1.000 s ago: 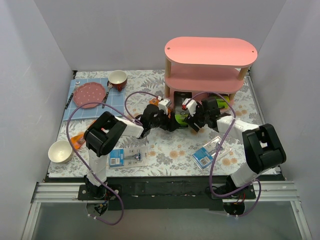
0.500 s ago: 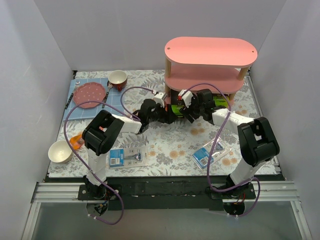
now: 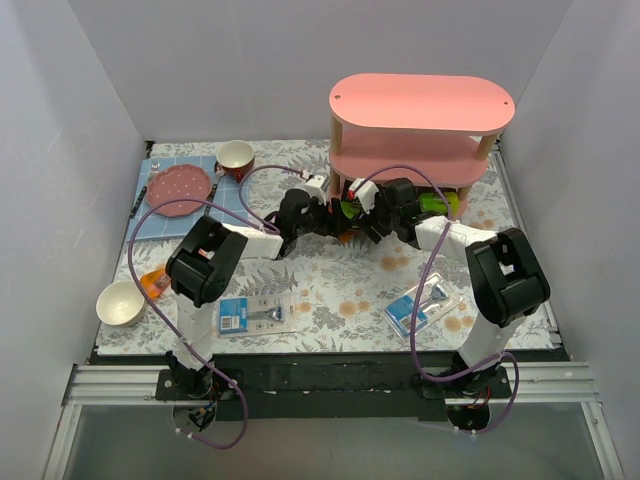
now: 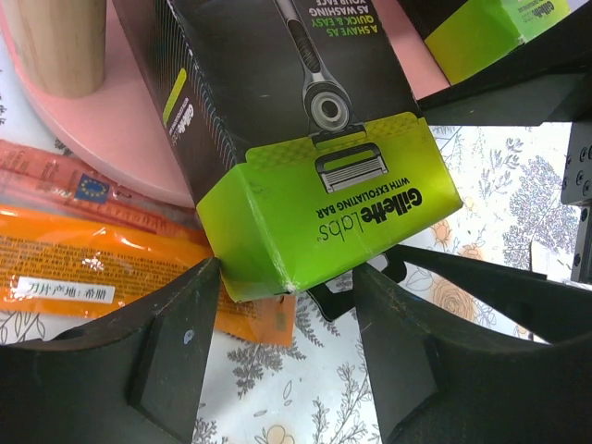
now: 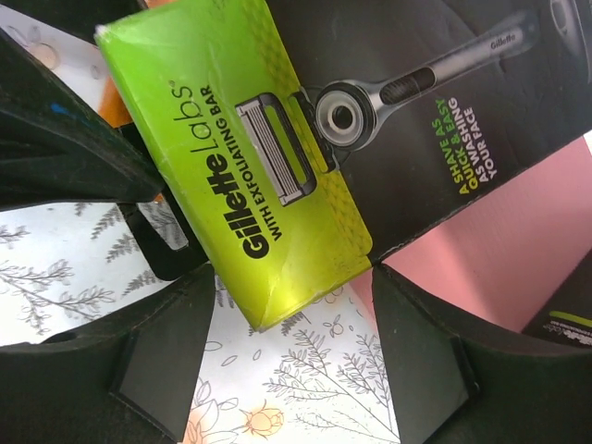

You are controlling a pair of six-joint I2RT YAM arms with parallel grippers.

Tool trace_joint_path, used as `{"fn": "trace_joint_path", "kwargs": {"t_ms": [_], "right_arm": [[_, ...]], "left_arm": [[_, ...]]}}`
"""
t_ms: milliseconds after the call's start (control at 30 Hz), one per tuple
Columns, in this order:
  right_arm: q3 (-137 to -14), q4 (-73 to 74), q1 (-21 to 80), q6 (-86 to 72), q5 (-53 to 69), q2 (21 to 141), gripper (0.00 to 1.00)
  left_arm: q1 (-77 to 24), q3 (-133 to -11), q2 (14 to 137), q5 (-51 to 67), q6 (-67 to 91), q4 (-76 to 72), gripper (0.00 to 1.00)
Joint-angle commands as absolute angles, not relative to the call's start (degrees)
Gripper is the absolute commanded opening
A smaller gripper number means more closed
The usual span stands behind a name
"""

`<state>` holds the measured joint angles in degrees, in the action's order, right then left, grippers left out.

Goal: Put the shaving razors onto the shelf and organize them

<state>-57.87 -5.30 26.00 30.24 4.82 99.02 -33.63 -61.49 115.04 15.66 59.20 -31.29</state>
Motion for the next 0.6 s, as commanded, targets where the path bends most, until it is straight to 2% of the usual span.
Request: {"fn": "trace_joint_path", "kwargs": {"t_ms": [0,300,567], "right_arm": [[-59.94,-10.63,25.93,30.50,0.62,99.49,0.77],[-59.85,-12.04,25.84,31.82,-3.16,100.19,0.79],[-61.08,-13.01,25.75,31.29,1.41,102.21,0.77]], "left_arm": [[-33.49,-64.16,115.66,16.17,58.45,-31.90,0.58],[-33.49,-64.42,116.46,18.19,59.85,-32.78,0.58],[-33.40,-63.99,116.19,19.42,61.26,-33.66,0.57]]}}
